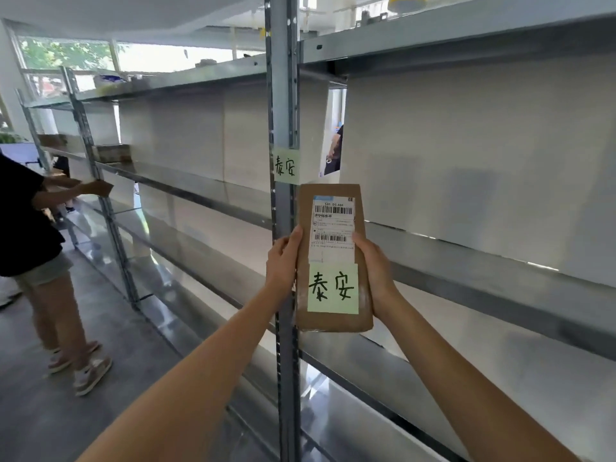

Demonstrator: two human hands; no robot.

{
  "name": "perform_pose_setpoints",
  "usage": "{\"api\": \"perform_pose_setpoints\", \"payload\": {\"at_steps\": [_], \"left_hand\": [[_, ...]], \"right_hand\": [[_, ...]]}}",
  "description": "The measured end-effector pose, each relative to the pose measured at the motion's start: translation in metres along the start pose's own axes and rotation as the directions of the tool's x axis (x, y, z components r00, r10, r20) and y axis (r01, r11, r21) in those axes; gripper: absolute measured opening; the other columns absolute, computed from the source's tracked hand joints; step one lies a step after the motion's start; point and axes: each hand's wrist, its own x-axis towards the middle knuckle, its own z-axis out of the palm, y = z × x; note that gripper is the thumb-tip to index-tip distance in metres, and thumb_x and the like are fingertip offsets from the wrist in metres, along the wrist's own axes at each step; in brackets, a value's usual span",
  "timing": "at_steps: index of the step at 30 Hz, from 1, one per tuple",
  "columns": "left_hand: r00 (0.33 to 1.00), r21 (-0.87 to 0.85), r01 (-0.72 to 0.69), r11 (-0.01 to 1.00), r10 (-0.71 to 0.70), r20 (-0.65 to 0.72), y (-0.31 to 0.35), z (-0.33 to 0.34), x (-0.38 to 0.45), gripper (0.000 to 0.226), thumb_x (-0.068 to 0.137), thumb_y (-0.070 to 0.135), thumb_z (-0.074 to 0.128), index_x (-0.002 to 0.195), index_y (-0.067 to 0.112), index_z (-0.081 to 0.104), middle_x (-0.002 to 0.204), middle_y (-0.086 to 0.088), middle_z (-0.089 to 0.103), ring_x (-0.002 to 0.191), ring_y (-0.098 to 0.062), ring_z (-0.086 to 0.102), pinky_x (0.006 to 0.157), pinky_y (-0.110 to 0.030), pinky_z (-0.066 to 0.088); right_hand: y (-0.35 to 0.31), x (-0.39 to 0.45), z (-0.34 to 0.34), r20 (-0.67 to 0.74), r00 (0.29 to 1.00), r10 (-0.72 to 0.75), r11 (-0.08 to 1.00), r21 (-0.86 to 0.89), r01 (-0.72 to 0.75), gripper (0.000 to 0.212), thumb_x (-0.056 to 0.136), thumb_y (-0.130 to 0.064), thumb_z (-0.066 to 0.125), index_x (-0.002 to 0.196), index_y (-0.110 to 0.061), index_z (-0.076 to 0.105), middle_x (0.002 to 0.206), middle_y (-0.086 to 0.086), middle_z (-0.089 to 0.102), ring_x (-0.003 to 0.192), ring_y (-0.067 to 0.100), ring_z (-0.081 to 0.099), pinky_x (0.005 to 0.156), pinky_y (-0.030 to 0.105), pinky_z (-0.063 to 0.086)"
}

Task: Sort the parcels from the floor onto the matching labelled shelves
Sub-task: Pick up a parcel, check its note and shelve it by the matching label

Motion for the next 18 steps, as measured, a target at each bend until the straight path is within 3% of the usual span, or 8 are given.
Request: {"api": "perform_pose_setpoints", "payload": {"at_steps": [3, 6, 9, 11, 14, 16, 18], "left_hand": [[0.996, 0.003, 0.028, 1.000, -0.028, 0.085, 0.007, -0.011, 0.020, 0.055, 0.096, 0.052, 0.052, 0.122, 0.004, 0.061, 0.111, -0.014, 0.073, 0.101, -0.032, 0.071, 0.086, -0.041, 0.059], [0.987, -0.032, 0.035, 0.999, -0.029, 0.158, 0.010, -0.019, 0.033, 0.055, 0.098, 0.051, 0.051, 0.122, 0.003, 0.061, 0.112, -0.016, 0.072, 0.102, -0.033, 0.071, 0.085, -0.040, 0.059], [0.973, -0.050, 0.063, 0.997, -0.050, 0.224, 0.007, -0.022, 0.040, 0.058, 0.097, 0.053, 0.049, 0.125, 0.003, 0.059, 0.114, -0.017, 0.072, 0.102, -0.033, 0.071, 0.083, -0.039, 0.059], [0.957, -0.056, 0.091, 0.994, -0.072, 0.280, 0.003, -0.021, 0.042, 0.060, 0.097, 0.051, 0.051, 0.132, 0.002, 0.053, 0.119, -0.018, 0.069, 0.104, -0.034, 0.070, 0.087, -0.042, 0.058], [0.899, -0.082, 0.161, 0.984, -0.112, 0.423, -0.003, -0.021, 0.040, 0.064, 0.093, 0.045, 0.061, 0.141, 0.010, 0.038, 0.120, -0.015, 0.069, 0.095, -0.026, 0.073, 0.075, -0.035, 0.062], [0.848, -0.052, 0.211, 0.976, -0.156, 0.506, -0.003, -0.022, 0.039, 0.062, 0.091, 0.048, 0.063, 0.140, 0.020, 0.037, 0.118, -0.009, 0.069, 0.091, -0.020, 0.073, 0.065, -0.029, 0.061], [0.805, -0.033, 0.266, 0.963, -0.203, 0.558, -0.005, -0.023, 0.041, 0.061, 0.088, 0.048, 0.066, 0.139, 0.025, 0.041, 0.125, -0.008, 0.063, 0.103, -0.023, 0.067, 0.070, -0.036, 0.062]], "right_hand": [[-0.001, 0.001, 0.015, -0.090, 0.996, 0.006, 1.000, 0.024, -0.004, 0.055, 0.095, -0.042, 0.066, 0.138, -0.008, 0.060, 0.123, 0.020, 0.074, 0.114, 0.041, 0.070, 0.102, 0.054, 0.056], [-0.004, 0.000, 0.028, -0.148, 0.989, -0.013, 1.000, 0.003, 0.013, 0.053, 0.095, -0.043, 0.065, 0.136, -0.009, 0.061, 0.120, 0.018, 0.076, 0.111, 0.039, 0.073, 0.093, 0.047, 0.061], [-0.003, -0.002, 0.036, -0.196, 0.980, -0.016, 1.000, -0.008, 0.015, 0.054, 0.096, -0.043, 0.064, 0.137, -0.007, 0.060, 0.122, 0.020, 0.074, 0.113, 0.041, 0.071, 0.101, 0.053, 0.057], [-0.004, -0.003, 0.037, -0.238, 0.971, -0.027, 0.999, -0.040, 0.018, 0.052, 0.097, -0.043, 0.064, 0.135, -0.008, 0.062, 0.121, 0.019, 0.075, 0.111, 0.039, 0.072, 0.098, 0.049, 0.059], [-0.012, -0.002, 0.038, -0.331, 0.942, -0.057, 0.998, -0.025, 0.051, 0.050, 0.096, -0.044, 0.064, 0.130, -0.008, 0.065, 0.117, 0.018, 0.077, 0.107, 0.039, 0.074, 0.085, 0.041, 0.063], [-0.019, 0.003, 0.035, -0.402, 0.913, -0.064, 0.997, 0.010, 0.074, 0.051, 0.096, -0.043, 0.065, 0.131, -0.007, 0.064, 0.118, 0.019, 0.076, 0.107, 0.038, 0.074, 0.089, 0.045, 0.063], [-0.027, 0.008, 0.031, -0.455, 0.889, -0.055, 0.994, 0.058, 0.091, 0.054, 0.095, -0.043, 0.067, 0.133, -0.006, 0.062, 0.120, 0.020, 0.075, 0.109, 0.039, 0.073, 0.093, 0.049, 0.061]]}}
